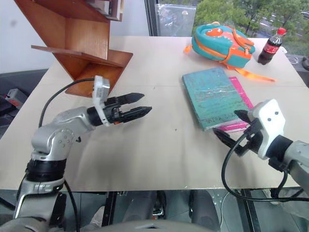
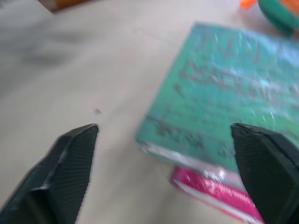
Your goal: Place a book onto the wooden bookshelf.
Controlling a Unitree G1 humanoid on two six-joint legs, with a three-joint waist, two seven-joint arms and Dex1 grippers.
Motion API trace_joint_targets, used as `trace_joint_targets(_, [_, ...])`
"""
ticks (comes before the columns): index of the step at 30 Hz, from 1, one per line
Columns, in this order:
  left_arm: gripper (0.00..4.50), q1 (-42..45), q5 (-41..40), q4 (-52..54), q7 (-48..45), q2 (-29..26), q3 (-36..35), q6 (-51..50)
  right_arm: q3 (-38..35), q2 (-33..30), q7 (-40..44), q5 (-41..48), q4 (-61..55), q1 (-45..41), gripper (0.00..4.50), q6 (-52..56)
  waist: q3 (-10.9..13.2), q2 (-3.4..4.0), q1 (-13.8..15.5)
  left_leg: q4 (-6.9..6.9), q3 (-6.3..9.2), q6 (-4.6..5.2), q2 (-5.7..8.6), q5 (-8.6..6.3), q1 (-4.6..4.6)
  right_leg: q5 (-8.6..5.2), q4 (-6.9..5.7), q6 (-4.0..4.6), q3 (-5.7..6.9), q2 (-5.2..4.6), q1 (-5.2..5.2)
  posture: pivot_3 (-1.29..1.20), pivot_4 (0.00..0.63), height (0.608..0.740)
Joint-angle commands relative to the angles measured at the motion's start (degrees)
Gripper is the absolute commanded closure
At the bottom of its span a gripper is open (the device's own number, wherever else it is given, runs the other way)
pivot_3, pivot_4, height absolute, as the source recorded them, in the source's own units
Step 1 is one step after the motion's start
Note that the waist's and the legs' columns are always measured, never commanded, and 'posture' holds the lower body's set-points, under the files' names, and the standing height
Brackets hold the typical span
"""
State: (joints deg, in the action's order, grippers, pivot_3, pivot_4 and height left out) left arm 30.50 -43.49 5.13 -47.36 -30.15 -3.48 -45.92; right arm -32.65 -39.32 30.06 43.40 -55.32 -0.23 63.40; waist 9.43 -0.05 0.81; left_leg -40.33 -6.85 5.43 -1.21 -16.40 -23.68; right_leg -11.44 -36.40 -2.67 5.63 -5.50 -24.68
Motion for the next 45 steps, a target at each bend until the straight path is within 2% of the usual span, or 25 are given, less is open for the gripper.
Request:
trace_joint_targets(1, [0.0, 6.6, -1.9, -8.4, 7.5, 7.6, 1.3, -9.1, -0.9, 0.3, -4.9, 1.9, -4.5, 0.2, 0.06, -4.9, 0.0, -0.04, 0.3, -0.02, 0.03, 0.01, 0.03, 0.0, -0.02, -0.01, 0.0, -0.02, 0.02, -0.02, 0.01, 0.0, 0.15, 0.74])
trace_joint_targets(6, [0.0, 16.2, -2.6, -25.8, 16.2, 20.3, -2.5, -17.6, 2.9, -4.1, -11.8, 4.9, -4.7, 2.2, 0.06, -10.5, 0.0, -0.28, 0.1, -0.07, 0.03, 0.02, 0.1, 0.01, -0.05, 0.0, 0.01, -0.04, 0.02, -0.04, 0.02, 0.0, 0.15, 0.74])
trace_joint_targets(10, [0.0, 23.2, -0.1, -41.2, 18.4, 28.0, -5.2, -12.9, 5.0, -5.2, -17.3, 7.1, -4.7, 3.8, 0.06, -13.8, 0.0, -0.31, 0.0, -0.05, 0.01, 0.02, 0.05, 0.01, -0.03, -0.01, 0.0, -0.03, 0.0, 0.05, 0.0, 0.0, 0.15, 0.74])
trace_joint_targets(15, [0.0, 31.4, 0.2, -58.9, 22.6, 33.5, -12.9, -4.1, 4.1, -7.5, -21.7, 10.5, -4.7, 5.9, 0.06, -17.3, 0.1, -0.38, 0.0, -0.05, -0.02, 0.03, 0.06, 0.0, -0.04, -0.02, 0.01, -0.05, -0.02, 0.01, -0.02, 0.0, 0.15, 0.74])
trace_joint_targets(20, [0.0, 36.0, 1.2, -68.8, 22.5, 35.4, -17.3, 2.1, 3.1, -10.1, -24.6, 12.4, -4.7, 8.8, 0.06, -19.9, 0.1, -0.41, 0.1, -0.04, 0.0, 0.05, 0.05, -0.01, -0.09, 0.08, 0.07, 0.11, 0.0, 0.01, -0.05, 0.0, 0.15, 0.74])
trace_joint_targets(24, [1.22, 36.9, 2.4, -71.7, 21.2, 35.7, -18.7, 3.0, 2.3, -12.1, -26.4, 13.8, -4.7, 11.1, 0.0, -22.0, 0.1, -0.43, 0.1, -0.04, 0.0, 0.08, 0.05, -0.03, -0.11, 0.08, 0.1, 0.12, 0.01, 0.0, -0.04, 0.0, 0.15, 0.74])
trace_joint_targets(31, [4.47, 33.5, 3.0, -67.3, 19.5, 33.5, -19.1, -3.5, 2.1, -14.8, -28.9, 15.0, -4.7, 15.4, 0.0, -26.0, 0.1, -0.46, 0.1, -0.04, 0.0, 0.09, 0.04, -0.04, -0.1, 0.07, 0.09, 0.1, 0.0, 0.0, -0.04, 0.0, 0.15, 0.74])
trace_joint_targets(39, [4.47, 22.1, -0.2, -46.3, 24.9, 30.6, -19.2, -19.5, 2.3, -16.0, -29.5, 14.6, -4.7, 17.6, 0.0, -28.3, 0.1, -0.46, -0.1, -0.04, -0.03, 0.08, -0.02, -0.03, -0.02, 0.07, 0.0, 0.1, -0.1, 0.02, -0.04, 0.0, 0.15, 0.74])
trace_joint_targets(43, [3.0, 18.8, -1.4, -42.1, 26.8, 32.1, -19.4, -21.8, 3.0, -15.8, -29.3, 14.3, -4.7, 17.4, 0.0, -28.2, 0.0, -0.5, 0.1, -0.07, -0.04, 0.08, 0.0, -0.03, 0.02, 0.07, -0.02, 0.09, -0.1, -0.01, 0.01, 0.0, 0.15, 0.74])
trace_joint_targets(45, [2.11, 19.5, -1.4, -42.6, 25.9, 33.3, -19.0, -20.9, 3.2, -15.8, -29.3, 14.3, -4.7, 17.3, 0.0, -28.1, 0.0, -0.52, 0.2, -0.1, -0.03, 0.08, 0.0, -0.03, 0.01, 0.05, -0.02, 0.06, -0.09, -0.01, 0.01, 0.0, 0.15, 0.74])
